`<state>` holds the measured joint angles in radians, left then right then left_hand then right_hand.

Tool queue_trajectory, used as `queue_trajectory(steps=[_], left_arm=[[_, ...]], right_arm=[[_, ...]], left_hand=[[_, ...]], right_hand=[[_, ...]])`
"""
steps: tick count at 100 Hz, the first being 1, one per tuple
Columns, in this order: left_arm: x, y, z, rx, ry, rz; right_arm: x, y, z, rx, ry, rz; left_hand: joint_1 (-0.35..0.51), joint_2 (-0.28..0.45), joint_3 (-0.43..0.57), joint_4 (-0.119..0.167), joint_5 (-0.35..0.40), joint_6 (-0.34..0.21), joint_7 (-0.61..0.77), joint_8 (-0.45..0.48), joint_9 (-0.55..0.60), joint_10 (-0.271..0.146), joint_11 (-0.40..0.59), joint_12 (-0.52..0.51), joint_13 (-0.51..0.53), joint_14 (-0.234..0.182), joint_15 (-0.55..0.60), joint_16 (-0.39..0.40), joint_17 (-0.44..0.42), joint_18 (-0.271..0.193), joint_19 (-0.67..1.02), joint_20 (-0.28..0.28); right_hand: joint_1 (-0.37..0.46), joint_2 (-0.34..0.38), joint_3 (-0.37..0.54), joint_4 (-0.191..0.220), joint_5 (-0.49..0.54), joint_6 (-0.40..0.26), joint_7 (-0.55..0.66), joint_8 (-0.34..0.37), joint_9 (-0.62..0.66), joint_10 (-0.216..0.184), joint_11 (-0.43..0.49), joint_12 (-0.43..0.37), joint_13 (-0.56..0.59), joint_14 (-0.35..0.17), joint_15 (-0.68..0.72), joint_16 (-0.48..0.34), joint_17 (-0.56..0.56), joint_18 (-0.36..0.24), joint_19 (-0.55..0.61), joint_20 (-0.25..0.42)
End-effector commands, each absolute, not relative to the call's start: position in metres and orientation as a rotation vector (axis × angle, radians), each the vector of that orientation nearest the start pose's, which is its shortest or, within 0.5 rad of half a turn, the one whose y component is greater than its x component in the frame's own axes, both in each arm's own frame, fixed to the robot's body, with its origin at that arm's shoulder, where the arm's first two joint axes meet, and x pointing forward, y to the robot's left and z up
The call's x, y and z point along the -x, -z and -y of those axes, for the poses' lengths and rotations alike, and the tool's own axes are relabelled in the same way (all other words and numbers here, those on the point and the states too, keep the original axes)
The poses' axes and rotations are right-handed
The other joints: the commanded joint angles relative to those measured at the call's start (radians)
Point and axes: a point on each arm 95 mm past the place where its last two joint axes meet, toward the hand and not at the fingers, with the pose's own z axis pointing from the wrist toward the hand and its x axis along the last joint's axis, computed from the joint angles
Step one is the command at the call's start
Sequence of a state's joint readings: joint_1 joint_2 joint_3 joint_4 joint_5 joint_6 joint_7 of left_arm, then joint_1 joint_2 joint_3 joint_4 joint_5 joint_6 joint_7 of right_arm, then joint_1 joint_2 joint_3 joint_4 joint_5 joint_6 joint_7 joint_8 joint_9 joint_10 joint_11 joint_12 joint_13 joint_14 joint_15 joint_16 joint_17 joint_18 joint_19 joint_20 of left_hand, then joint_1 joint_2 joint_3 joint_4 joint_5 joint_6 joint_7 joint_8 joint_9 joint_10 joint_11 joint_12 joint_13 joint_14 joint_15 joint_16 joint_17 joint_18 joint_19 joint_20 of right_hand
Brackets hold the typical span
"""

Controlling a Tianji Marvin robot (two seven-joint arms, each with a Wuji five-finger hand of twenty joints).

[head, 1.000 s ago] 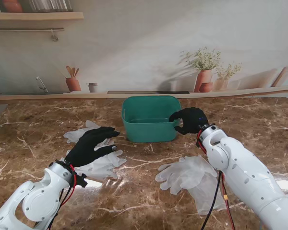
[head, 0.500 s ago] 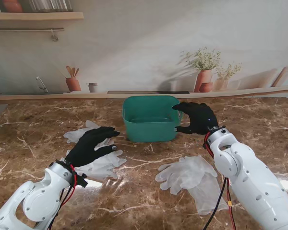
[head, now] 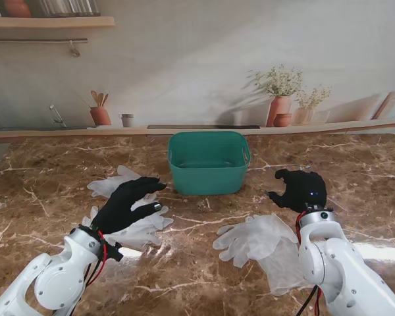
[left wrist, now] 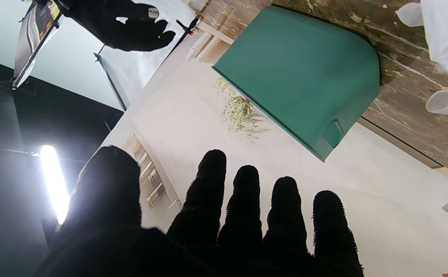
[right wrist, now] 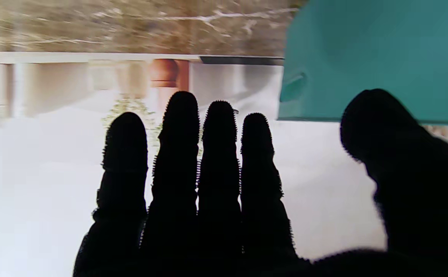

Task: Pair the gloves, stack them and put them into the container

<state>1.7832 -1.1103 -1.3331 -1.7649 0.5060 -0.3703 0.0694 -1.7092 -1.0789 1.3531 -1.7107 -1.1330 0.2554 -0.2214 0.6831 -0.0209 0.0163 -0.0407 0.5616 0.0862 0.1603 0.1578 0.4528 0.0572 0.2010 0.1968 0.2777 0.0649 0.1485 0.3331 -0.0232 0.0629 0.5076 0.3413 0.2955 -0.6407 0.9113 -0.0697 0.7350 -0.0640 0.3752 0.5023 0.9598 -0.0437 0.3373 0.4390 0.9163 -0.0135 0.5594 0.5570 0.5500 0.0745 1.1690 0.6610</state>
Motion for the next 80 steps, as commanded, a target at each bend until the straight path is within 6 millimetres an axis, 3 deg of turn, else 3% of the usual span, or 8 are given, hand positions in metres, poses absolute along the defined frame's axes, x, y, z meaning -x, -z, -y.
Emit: queue_trajectory(steps=[1,24,36,46,60,70,80], left_arm=[[-0.335,0.31,0.013,1.458,2.184,-1.245],[-0.332,0.311,0.015,1.418,2.203,-1.247],[-0.331,0.306,0.016,1.367,2.217,-1.237],[-0.33,0.302,0.017,1.331,2.234,-1.228],[-0.331,0.3,0.02,1.304,2.265,-1.214],[-0.332,0.299,0.02,1.296,2.276,-1.212],[-0.333,0.299,0.021,1.292,2.281,-1.208]], right_arm=[[-0.366,0.315,0.061,-1.139,-1.205,-1.193],[-0.351,0.332,0.066,-1.179,-1.071,-1.286],[-0.342,0.341,0.065,-1.181,-1.036,-1.304],[-0.334,0.346,0.063,-1.189,-1.001,-1.309],[-0.332,0.353,0.065,-1.166,-0.945,-1.302],[-0.334,0.359,0.066,-1.199,-0.911,-1.307],[-0.338,0.366,0.065,-1.219,-0.893,-1.316]], left_hand=[[0.012,0.02,-0.031,0.012,0.008,-0.03,0.008,0.007,0.001,-0.025,-0.017,-0.009,-0.007,-0.051,-0.025,-0.01,-0.016,-0.009,-0.008,0.004],[0.012,0.021,-0.033,0.011,0.011,-0.029,0.008,0.007,0.004,-0.024,-0.019,-0.01,-0.007,-0.05,-0.026,-0.011,-0.015,-0.011,-0.014,0.001],[0.012,0.021,-0.034,0.011,0.012,-0.028,0.007,0.008,0.006,-0.023,-0.02,-0.011,-0.005,-0.05,-0.026,-0.012,-0.015,-0.011,-0.014,0.001],[0.013,0.021,-0.034,0.011,0.014,-0.029,0.007,0.008,0.008,-0.023,-0.021,-0.011,-0.003,-0.049,-0.026,-0.012,-0.015,-0.01,-0.014,0.001],[0.014,0.02,-0.034,0.01,0.017,-0.03,0.007,0.008,0.01,-0.023,-0.022,-0.012,-0.002,-0.05,-0.026,-0.013,-0.014,-0.011,-0.013,0.001],[0.015,0.02,-0.034,0.01,0.018,-0.029,0.007,0.008,0.011,-0.023,-0.022,-0.012,-0.002,-0.05,-0.027,-0.013,-0.015,-0.011,-0.013,0.001],[0.016,0.019,-0.034,0.01,0.019,-0.029,0.007,0.009,0.011,-0.02,-0.023,-0.012,-0.002,-0.05,-0.027,-0.014,-0.015,-0.011,-0.014,0.0]], right_hand=[[0.012,-0.024,0.019,-0.039,0.028,-0.002,0.008,0.017,0.029,-0.011,0.04,0.053,0.033,-0.008,0.06,0.049,0.008,-0.01,0.065,0.031],[0.022,-0.086,0.016,-0.054,0.035,-0.011,0.011,0.03,0.029,-0.042,0.153,0.227,-0.004,-0.033,0.225,0.183,-0.012,-0.014,0.113,0.055],[0.018,-0.117,0.045,-0.064,0.083,-0.041,0.094,0.093,0.048,-0.059,0.204,0.29,0.001,-0.041,0.283,0.225,-0.007,-0.013,0.138,0.076],[0.01,-0.118,0.048,-0.067,0.047,-0.032,0.097,0.127,0.02,-0.061,0.213,0.314,-0.024,-0.045,0.284,0.233,-0.025,-0.016,0.123,0.075],[-0.002,-0.124,0.05,-0.072,-0.044,0.021,-0.082,0.036,-0.057,-0.063,0.231,0.362,-0.1,-0.05,0.276,0.257,-0.081,-0.019,0.067,0.08],[-0.013,-0.117,0.039,-0.075,-0.078,0.032,-0.101,0.006,-0.106,-0.066,0.263,0.407,-0.157,-0.05,0.281,0.274,-0.125,-0.02,0.032,0.086],[-0.022,-0.102,0.027,-0.075,-0.112,0.045,-0.109,-0.017,-0.193,-0.054,0.246,0.428,-0.307,-0.034,0.197,0.247,-0.22,-0.026,-0.073,0.072]])
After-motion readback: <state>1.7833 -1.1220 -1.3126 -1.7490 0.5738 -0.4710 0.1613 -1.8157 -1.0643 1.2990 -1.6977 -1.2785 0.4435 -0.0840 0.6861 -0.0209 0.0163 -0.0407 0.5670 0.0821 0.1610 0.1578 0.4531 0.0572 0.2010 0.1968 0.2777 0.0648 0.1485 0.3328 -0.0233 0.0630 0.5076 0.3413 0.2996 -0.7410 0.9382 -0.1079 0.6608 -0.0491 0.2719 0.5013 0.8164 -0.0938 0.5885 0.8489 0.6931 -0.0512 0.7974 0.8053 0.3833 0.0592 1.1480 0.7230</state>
